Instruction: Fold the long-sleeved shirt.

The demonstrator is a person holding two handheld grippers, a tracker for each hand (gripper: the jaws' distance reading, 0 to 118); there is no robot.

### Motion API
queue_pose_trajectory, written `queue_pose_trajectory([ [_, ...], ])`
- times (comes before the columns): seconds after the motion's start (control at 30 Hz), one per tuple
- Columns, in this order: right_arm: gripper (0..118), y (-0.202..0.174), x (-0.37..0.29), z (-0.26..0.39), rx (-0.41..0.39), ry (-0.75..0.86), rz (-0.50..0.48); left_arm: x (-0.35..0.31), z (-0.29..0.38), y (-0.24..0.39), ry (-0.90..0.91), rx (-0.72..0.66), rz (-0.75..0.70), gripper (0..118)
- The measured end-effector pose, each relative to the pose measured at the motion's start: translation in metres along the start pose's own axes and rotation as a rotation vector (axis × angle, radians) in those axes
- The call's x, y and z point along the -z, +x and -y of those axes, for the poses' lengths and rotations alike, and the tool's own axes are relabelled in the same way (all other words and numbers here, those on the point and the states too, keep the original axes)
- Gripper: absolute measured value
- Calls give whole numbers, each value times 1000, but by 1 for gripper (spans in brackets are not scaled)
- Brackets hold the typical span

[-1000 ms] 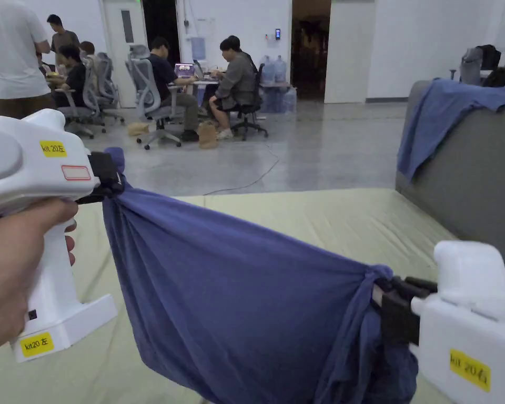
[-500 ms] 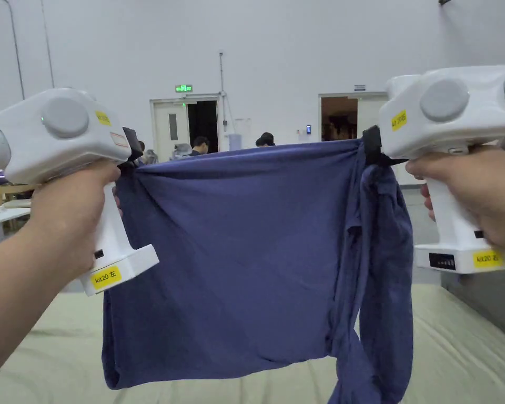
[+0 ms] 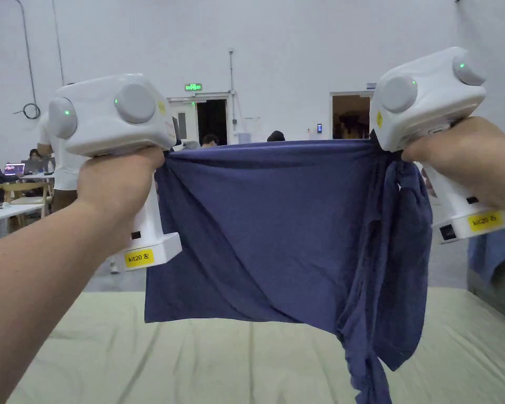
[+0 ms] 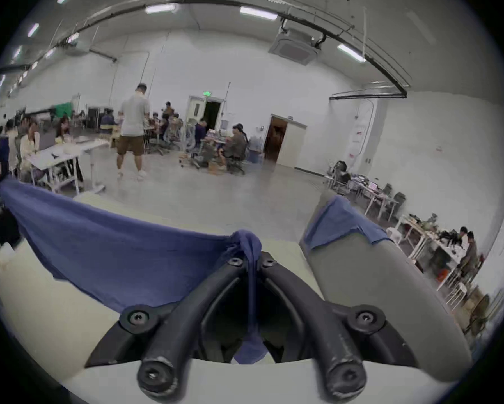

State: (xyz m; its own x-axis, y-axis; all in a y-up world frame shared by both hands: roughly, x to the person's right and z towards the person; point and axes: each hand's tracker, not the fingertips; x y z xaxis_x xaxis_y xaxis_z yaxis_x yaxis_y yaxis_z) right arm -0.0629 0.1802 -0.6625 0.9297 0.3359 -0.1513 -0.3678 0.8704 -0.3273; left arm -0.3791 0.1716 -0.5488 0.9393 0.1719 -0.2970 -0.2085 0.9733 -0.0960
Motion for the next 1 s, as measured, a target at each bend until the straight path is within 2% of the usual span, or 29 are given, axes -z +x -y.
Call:
queue_pose_trajectory([
  [0.07, 1, -15, 26, 28, -82, -36, 10, 20, 29, -6, -52, 2, 0, 0],
  [0.13, 1, -32, 51, 57, -143, -91, 14, 39, 62, -8, -96, 60, -12, 0],
  [0.23, 1, -56, 86, 112, -144, -169, -23, 60, 118, -14, -166, 104, -23, 0],
  [0.33, 1, -83, 117, 180, -173, -287, -56, 76, 185, -27, -298, 92, -42, 0],
  [0.5, 1, -123, 133, 299, -201, -468, -146, 74, 295, -56, -510, 70, -63, 0],
  [0.53, 1, -127, 127, 317, -183, -488, -165, 65, 311, -60, -537, 88, -49, 0],
  [0.6, 1, -125, 98, 349, -71, -492, -260, 36, 338, -71, -578, 94, 1, 0],
  [0.67, 1, -120, 68, 373, -31, -509, -272, 3, 351, -83, -591, 103, 2, 0],
  [0.7, 1, -117, 46, 385, -29, -511, -255, -18, 357, -91, -585, 91, 10, 0],
  [0.8, 1, -111, -13, 420, 3, -512, -301, -84, 369, -111, -580, 115, 37, 0],
  [1.0, 1, -132, -127, 490, -17, -535, -330, -202, 407, -145, -663, 60, 10, 0],
])
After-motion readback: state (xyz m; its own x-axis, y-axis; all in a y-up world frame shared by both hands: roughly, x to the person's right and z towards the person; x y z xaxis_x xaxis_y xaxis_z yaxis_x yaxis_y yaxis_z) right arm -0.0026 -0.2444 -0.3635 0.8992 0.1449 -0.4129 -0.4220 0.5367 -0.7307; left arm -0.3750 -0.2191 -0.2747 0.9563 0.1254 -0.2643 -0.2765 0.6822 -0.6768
